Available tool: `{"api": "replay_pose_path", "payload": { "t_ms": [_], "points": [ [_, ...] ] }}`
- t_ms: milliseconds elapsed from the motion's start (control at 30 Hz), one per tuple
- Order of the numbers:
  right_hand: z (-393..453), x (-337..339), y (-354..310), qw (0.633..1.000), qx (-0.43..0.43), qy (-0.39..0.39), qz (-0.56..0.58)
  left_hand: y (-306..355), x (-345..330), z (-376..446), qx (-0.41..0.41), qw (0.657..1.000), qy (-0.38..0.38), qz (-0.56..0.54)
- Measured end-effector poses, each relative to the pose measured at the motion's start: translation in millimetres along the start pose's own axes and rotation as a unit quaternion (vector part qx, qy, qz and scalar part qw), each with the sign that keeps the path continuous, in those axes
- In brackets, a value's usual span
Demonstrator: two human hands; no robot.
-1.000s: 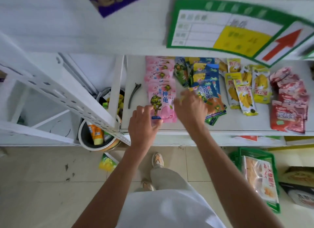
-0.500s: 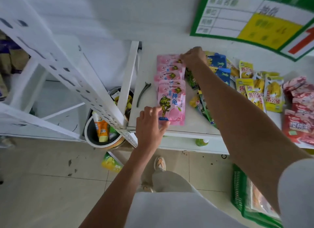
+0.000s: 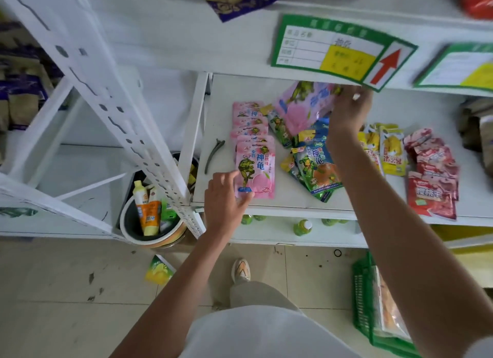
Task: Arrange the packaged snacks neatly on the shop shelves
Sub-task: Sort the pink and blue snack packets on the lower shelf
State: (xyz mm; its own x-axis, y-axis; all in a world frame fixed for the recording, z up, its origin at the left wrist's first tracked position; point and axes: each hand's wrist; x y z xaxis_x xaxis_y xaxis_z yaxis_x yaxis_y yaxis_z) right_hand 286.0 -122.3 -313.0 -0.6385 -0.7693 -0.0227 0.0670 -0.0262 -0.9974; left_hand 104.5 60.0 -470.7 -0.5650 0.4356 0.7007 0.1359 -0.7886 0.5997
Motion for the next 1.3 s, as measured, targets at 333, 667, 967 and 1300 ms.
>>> {"api": "replay_pose_path", "payload": {
  "t_ms": [333, 667, 967, 1300],
  "points": [
    [-121, 83, 12, 0.965, -0.071, -0.245, -0.06, 66, 83, -10, 0.247, 0.876, -0.162, -0.38],
    [-234, 161, 16, 0.963, -0.008, -0.265, -0.042, 81, 144, -45, 0.25, 0.857, -0.074, -0.444],
    [-234, 166, 10, 0.962, 0.03, -0.271, -0.027, 70, 166, -36, 0.219, 0.868, 0.023, -0.444],
    [-239, 164, 2, 0.952, 0.132, -0.264, -0.077, 45, 178, -54, 0.094, 0.922, 0.026, -0.375]
  ]
}}
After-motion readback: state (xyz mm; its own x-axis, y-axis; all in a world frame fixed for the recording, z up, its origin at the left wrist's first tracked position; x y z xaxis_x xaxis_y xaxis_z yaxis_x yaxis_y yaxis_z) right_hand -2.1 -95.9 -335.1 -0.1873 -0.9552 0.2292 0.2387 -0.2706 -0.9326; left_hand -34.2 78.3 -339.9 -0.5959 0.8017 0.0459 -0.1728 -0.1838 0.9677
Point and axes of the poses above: each hand's wrist, its own z-axis towards the middle knuckle, its own x-axis out of the back of the hand, y = z × x, and after that the axes turned 12 degrees about y, right-handed
